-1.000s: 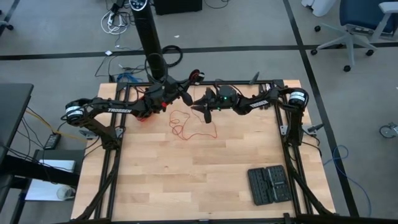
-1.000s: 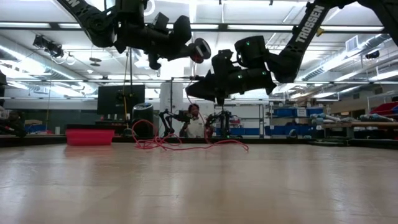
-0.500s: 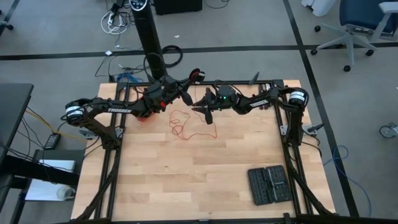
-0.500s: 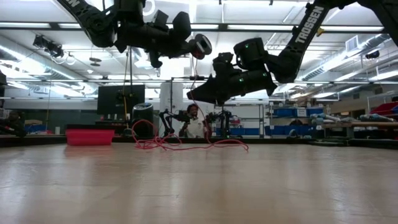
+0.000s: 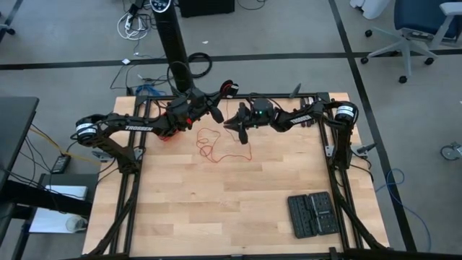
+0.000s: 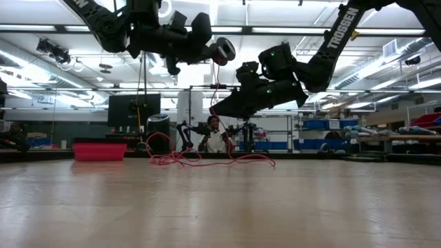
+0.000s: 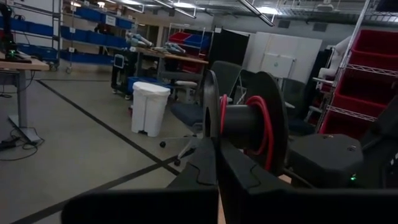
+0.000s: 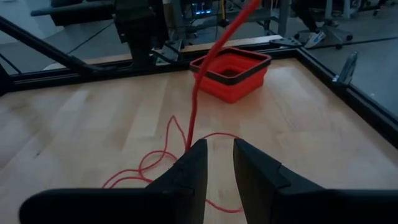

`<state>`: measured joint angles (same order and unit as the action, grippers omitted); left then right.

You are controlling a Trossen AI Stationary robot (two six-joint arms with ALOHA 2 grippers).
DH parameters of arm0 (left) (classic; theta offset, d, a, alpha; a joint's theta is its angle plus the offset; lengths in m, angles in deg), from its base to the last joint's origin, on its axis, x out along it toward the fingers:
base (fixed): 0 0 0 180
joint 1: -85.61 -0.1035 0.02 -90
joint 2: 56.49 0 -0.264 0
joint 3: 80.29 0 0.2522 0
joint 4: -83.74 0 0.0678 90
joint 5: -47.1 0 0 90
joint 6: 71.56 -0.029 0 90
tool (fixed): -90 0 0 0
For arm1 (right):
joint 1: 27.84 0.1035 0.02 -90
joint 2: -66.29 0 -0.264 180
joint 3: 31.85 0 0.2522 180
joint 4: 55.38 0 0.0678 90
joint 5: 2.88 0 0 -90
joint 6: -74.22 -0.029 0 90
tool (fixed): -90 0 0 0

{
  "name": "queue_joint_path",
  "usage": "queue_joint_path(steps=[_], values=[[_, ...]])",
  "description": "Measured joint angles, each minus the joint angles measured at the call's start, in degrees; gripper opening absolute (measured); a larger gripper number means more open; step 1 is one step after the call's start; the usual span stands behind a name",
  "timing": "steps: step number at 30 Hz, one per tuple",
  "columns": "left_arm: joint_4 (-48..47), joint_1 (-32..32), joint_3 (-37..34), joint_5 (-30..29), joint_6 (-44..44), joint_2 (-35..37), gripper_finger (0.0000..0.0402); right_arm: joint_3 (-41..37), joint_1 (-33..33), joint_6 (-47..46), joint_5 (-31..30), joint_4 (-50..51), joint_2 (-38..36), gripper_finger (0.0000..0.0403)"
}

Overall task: Coil cords
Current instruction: Coil the wire to the spool

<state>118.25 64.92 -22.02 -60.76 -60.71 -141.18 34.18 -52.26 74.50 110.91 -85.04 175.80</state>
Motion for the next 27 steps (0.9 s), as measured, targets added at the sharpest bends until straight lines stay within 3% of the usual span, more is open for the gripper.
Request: queue_joint_path(steps=[5,17,21,27], values=[[-0.1,0.0,0.0,0.0,-0.4,0.0,0.0,0.0,-0.2,0.4,1.2,0.9,0.0,0.0077],[-4.0,0.0,0.0,1.5,-1.6,0.0,0.0,0.7,-7.4,-2.6,20.4,7.7,0.0,0.0086],[-3.9,-0.8,0.0,1.8,-1.6,0.0,0.0,0.7,-4.4,0.0,18.4,7.6,0.0,0.0096],[-2.7,-1.1,0.0,0.8,-1.6,0.0,0.0,0.7,-0.8,3.8,8.6,7.6,0.0,0.0102]])
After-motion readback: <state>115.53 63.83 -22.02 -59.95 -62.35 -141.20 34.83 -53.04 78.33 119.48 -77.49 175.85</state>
